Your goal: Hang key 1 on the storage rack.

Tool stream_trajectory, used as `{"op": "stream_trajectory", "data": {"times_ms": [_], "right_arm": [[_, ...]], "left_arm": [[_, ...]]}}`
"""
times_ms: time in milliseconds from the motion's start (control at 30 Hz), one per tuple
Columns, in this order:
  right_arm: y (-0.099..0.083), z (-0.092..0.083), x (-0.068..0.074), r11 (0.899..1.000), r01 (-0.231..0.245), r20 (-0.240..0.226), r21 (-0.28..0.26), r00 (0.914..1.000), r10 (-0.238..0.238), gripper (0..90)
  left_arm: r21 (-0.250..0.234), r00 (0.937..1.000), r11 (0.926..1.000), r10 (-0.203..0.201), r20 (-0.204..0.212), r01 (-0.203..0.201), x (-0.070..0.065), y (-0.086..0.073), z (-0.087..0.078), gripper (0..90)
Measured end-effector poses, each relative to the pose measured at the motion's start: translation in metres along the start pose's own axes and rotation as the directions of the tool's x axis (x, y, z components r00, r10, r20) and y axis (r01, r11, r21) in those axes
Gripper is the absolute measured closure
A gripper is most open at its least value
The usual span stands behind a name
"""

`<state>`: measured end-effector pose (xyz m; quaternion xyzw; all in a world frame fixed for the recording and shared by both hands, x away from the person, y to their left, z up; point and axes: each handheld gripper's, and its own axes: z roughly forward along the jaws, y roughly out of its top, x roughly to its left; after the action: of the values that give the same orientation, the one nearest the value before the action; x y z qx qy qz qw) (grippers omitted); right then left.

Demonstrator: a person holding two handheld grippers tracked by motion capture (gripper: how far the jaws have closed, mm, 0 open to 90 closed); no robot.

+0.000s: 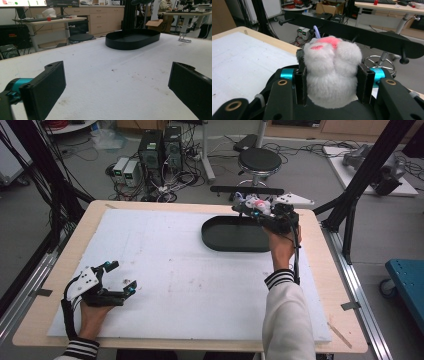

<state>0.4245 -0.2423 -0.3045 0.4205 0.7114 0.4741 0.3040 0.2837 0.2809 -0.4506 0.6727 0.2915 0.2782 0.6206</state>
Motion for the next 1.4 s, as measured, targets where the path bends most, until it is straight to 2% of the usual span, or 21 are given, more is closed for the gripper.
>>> {"op": "stream_trajectory", "data": {"times_ms": [100,333,567,800,1167,1300,1400], "right_arm": [[-0.006,0.003,-0.001,1.000,-0.017,-0.011,0.001,0.9998,0.017,54.1],[-0.011,0.014,0.002,1.000,-0.025,-0.021,0.002,0.9995,0.025,54.1],[-0.015,0.028,0.002,1.000,-0.031,-0.019,0.003,0.9994,0.031,54.1],[-0.022,0.041,0.001,0.998,-0.058,-0.022,0.011,0.9980,0.058,54.1],[-0.026,0.049,-0.001,0.998,-0.068,-0.035,0.011,0.9970,0.068,53.3],[-0.027,0.049,-0.003,0.998,-0.064,-0.040,0.020,0.9971,0.064,51.7],[-0.029,0.051,-0.004,0.997,-0.065,-0.057,0.051,0.9960,0.068,44.6]], "left_arm": [[0.000,1.0000,1.0000,0.001,0.001,-0.001,0.000,0.000,0.000,1.7],[0.000,1.0000,1.0000,0.002,0.002,-0.002,0.000,0.000,0.000,1.7],[0.000,1.0000,1.0000,-0.003,0.002,0.003,0.000,0.000,0.000,1.7],[-0.001,1.0000,1.0000,-0.006,0.002,0.006,0.000,0.000,0.000,1.7],[-0.002,1.0000,1.0000,-0.006,0.001,0.006,0.000,0.000,0.000,1.8],[0.001,1.0000,1.0000,0.001,0.003,-0.001,0.000,0.000,0.000,1.7],[0.001,1.0000,1.0000,0.000,0.003,0.000,0.000,0.000,0.000,1.7]]}}
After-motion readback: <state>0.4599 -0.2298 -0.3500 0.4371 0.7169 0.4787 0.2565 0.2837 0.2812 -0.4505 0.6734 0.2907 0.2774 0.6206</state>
